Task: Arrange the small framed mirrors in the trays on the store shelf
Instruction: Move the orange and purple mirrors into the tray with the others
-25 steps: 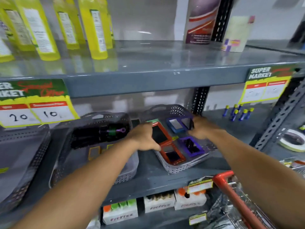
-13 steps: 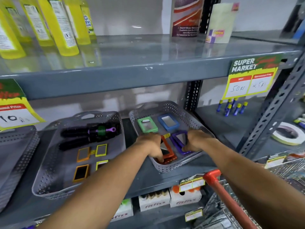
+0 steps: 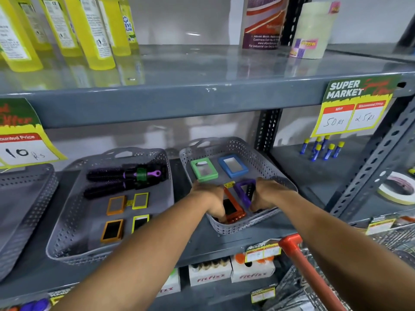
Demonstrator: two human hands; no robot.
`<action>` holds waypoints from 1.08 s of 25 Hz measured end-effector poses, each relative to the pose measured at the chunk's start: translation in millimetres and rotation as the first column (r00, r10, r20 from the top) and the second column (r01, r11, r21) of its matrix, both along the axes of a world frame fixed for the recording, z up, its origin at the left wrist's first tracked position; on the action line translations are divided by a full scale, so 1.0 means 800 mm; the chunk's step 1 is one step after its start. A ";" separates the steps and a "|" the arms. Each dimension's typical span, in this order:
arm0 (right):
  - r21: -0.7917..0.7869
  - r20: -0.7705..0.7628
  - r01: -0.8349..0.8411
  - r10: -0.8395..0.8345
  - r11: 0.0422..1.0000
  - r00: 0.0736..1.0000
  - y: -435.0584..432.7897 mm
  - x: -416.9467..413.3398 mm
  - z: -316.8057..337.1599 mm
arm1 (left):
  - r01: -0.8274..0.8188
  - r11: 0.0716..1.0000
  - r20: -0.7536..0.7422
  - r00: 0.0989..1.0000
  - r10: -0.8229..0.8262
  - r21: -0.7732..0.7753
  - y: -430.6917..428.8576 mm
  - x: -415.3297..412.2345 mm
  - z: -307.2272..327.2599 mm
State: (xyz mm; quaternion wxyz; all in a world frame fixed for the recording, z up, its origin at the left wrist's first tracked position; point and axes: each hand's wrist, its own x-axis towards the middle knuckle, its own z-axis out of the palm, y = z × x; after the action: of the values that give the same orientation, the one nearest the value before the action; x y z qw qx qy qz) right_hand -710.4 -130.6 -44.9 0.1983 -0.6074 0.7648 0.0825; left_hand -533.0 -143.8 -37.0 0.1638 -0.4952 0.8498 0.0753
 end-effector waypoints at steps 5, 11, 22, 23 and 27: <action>0.010 0.071 -0.185 0.184 0.983 0.980 -0.012 -0.010 0.026 | 0.022 0.997 0.057 0.998 -0.018 -0.071 0.001 -0.009 -0.002; 0.213 -0.234 -0.445 0.488 0.870 0.841 -0.037 -0.008 0.022 | 0.011 0.994 0.114 0.994 0.002 -0.109 -0.004 -0.015 -0.016; 0.247 -0.308 -0.505 0.561 0.827 0.768 -0.054 -0.006 0.009 | 0.001 0.999 0.118 0.993 0.003 -0.034 -0.007 -0.017 -0.005; 0.246 -0.310 -0.508 0.563 0.826 0.766 -0.055 -0.006 0.008 | -0.007 1.000 0.121 0.993 0.011 -0.028 -0.006 -0.018 -0.005; 0.238 -0.303 -0.522 0.573 0.819 0.762 -0.058 -0.008 0.007 | -0.028 0.999 0.120 0.992 0.026 0.017 -0.005 -0.019 -0.003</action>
State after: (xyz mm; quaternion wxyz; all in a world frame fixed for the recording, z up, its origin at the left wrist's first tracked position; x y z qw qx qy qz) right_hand -716.7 -176.9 -39.2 0.0635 -0.7630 0.5689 0.3003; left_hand -547.9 -148.0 -39.7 0.2180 -0.5087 0.8310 0.0558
